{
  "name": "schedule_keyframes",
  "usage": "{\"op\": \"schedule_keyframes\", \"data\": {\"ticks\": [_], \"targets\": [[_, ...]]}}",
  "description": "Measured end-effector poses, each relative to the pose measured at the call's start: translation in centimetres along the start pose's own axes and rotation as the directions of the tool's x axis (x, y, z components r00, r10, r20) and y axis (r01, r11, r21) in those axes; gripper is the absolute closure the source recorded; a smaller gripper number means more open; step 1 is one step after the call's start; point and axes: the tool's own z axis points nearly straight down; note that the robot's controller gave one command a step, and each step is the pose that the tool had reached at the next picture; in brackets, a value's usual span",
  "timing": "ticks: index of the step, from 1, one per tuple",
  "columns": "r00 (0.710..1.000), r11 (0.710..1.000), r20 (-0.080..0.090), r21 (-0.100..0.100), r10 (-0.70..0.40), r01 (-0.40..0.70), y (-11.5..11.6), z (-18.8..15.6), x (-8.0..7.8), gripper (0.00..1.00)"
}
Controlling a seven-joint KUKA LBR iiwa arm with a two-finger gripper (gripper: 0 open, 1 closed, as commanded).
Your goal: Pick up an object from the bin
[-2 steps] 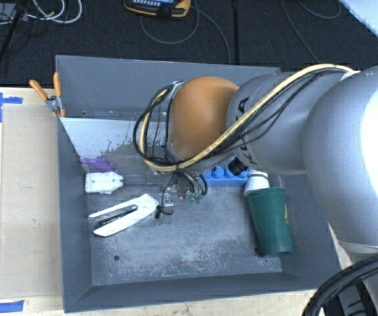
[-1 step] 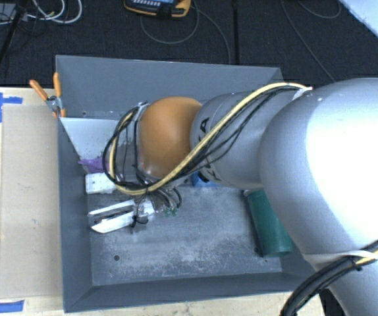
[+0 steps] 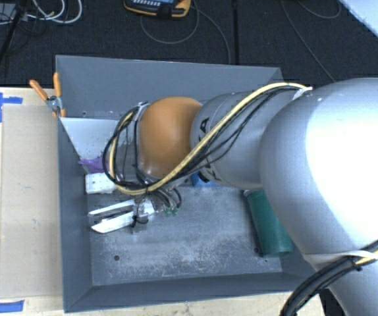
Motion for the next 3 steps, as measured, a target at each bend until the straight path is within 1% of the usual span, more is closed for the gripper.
{"op": "schedule_keyframes", "data": {"ticks": [1, 2, 3], "targets": [[1.0, 1.0, -0.011, 0.002, 0.005, -0.005, 0.2, -3.2, -0.4, 1.0], [1.0, 1.0, 0.006, -0.001, -0.005, 0.005, -1.0, -6.4, -0.8, 1.0], [1.0, 1.0, -0.013, 0.002, 0.008, -0.008, -1.8, -15.2, 1.8, 1.0]]}}
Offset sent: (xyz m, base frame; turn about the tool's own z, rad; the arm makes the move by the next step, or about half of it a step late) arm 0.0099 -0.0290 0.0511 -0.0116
